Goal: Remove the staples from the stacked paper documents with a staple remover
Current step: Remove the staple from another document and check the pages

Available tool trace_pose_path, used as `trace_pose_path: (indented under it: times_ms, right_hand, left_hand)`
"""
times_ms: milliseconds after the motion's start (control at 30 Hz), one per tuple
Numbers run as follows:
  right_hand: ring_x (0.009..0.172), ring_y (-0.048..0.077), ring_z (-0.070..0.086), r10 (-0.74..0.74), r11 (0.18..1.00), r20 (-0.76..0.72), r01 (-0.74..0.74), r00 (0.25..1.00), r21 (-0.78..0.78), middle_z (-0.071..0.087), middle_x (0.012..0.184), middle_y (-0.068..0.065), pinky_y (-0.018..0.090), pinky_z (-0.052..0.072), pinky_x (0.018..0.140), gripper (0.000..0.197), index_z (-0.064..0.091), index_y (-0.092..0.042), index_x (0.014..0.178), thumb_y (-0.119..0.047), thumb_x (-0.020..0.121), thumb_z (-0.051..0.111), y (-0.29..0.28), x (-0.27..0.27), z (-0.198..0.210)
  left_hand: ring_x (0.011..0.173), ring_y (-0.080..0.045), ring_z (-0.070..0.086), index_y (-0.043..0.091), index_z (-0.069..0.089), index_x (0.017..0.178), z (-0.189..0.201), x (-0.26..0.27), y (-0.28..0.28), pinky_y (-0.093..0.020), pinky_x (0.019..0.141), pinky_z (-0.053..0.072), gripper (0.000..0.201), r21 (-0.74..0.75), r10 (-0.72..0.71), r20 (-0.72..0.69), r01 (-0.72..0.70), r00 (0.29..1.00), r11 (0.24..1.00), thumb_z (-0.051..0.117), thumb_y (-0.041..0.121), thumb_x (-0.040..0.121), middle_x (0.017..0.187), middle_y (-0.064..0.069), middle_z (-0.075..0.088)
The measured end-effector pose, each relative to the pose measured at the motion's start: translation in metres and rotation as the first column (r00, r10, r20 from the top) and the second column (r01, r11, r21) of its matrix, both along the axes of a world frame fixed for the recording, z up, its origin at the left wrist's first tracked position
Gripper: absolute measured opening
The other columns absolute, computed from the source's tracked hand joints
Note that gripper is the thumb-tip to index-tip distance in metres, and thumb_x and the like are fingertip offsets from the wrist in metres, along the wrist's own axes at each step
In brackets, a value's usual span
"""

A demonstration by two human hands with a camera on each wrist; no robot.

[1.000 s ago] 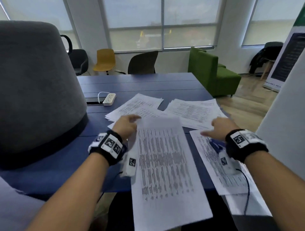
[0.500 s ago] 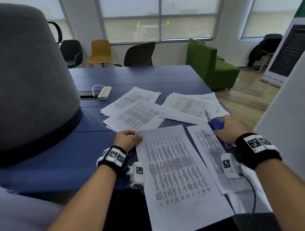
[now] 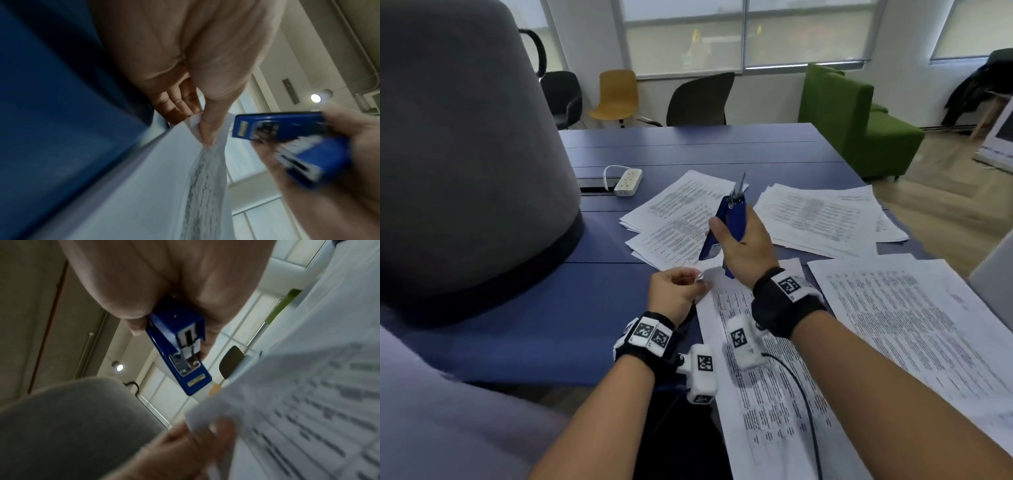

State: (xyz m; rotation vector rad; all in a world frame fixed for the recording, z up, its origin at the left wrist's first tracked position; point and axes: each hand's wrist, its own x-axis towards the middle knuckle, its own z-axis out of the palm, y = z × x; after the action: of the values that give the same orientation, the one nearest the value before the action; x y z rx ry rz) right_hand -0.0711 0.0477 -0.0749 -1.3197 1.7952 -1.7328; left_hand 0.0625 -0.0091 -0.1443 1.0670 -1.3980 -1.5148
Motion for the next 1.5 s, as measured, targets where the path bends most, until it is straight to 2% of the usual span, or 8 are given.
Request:
trace_pose_path:
  times_ms: [133,267,367,767,900,1033,1233,1500]
  right_hand:
    - [0.069,0.019,0.055,0.021,0.998,-0.087,-0.015,0.996,0.062,0.063,0.081,0.007,0.025,0.042,0.063,0.035,0.054,-0.014,0.095,-0.049,0.095,0.061,-0.019,0.005,-0.015]
    - [0.055,0.005,0.044,0.02,0.997,-0.151,-0.008,0.988,0.076,0.051,0.065,-0.006,0.017,0.036,0.055,0.036,0.049,-0.02,0.081,-0.052,0.094,0.061,-0.029,0.008,-0.024]
    - [0.056,0.007,0.046,0.014,0.997,-0.158,-0.003,0.987,0.073,0.052,0.064,-0.007,0.019,0.038,0.055,0.039,0.053,-0.016,0.082,-0.053,0.094,0.06,-0.037,0.009,-0.025]
    - [0.055,0.01,0.045,0.076,0.989,-0.267,-0.038,0.961,0.142,0.047,0.058,-0.008,0.021,0.035,0.054,0.044,0.046,-0.022,0.069,-0.056,0.096,0.054,-0.041,0.013,-0.019]
    - [0.075,0.019,0.062,0.107,0.988,-0.099,-0.094,0.989,0.125,0.065,0.086,0.006,0.032,0.05,0.072,0.044,0.057,-0.015,0.099,-0.058,0.097,0.05,-0.03,0.0,-0.009]
    - [0.092,0.029,0.068,-0.041,0.998,0.217,0.052,0.975,-0.047,0.07,0.094,0.006,0.055,0.056,0.089,0.037,0.063,-0.028,0.095,-0.063,0.091,0.053,-0.005,-0.037,0.011]
    - [0.091,0.034,0.067,-0.142,0.972,0.478,0.214,0.867,-0.1,0.067,0.096,0.012,0.06,0.056,0.087,0.031,0.062,-0.021,0.097,-0.051,0.096,0.056,0.071,-0.105,0.033]
    - [0.092,0.03,0.062,-0.208,0.92,0.616,0.366,0.76,-0.141,0.055,0.1,0.012,0.054,0.06,0.081,0.053,0.056,-0.02,0.103,-0.065,0.079,0.069,0.175,-0.171,0.075]
  left_hand:
    - [0.073,-0.025,0.063,-0.006,0.074,0.083,-0.002,0.003,0.0,-0.04,0.074,0.056,0.022,0.021,-0.008,-0.057,0.009,0.998,1.0,0.09,-0.004,0.069,0.08,-0.02,0.068]
    - [0.054,-0.017,0.058,0.005,0.068,0.077,-0.003,0.003,-0.002,-0.025,0.053,0.051,0.027,0.034,0.007,-0.048,-0.005,0.999,0.999,0.091,-0.006,0.066,0.065,-0.011,0.065]
    - [0.051,-0.016,0.056,0.007,0.061,0.079,-0.001,0.005,-0.001,-0.023,0.048,0.049,0.035,0.034,0.02,-0.064,-0.018,0.998,0.999,0.091,-0.005,0.066,0.065,-0.015,0.062]
    - [0.065,-0.024,0.064,0.01,0.062,0.078,0.002,0.017,0.004,-0.037,0.064,0.051,0.039,0.028,-0.051,-0.038,0.052,0.998,0.998,0.096,0.0,0.06,0.063,-0.01,0.07]
    - [0.058,-0.017,0.066,0.005,0.067,0.092,0.006,0.014,0.007,-0.028,0.058,0.056,0.029,0.06,-0.049,-0.063,0.053,0.997,0.997,0.085,-0.009,0.073,0.068,-0.007,0.069]
    - [0.085,-0.023,0.067,0.007,0.075,0.102,0.009,0.008,0.001,-0.03,0.08,0.058,0.017,0.044,-0.142,0.042,0.14,0.989,0.989,0.071,-0.005,0.09,0.091,-0.011,0.074]
    - [0.075,-0.016,0.068,0.028,0.076,0.078,0.038,-0.007,-0.017,-0.028,0.074,0.057,0.02,-0.244,-0.083,0.362,0.18,0.929,0.953,0.072,0.014,0.091,0.079,0.004,0.076]
    - [0.051,-0.005,0.056,0.017,0.067,0.089,0.151,-0.06,0.007,-0.019,0.048,0.048,0.02,-0.4,-0.348,0.102,0.359,0.932,0.843,0.059,0.004,0.101,0.062,0.008,0.067]
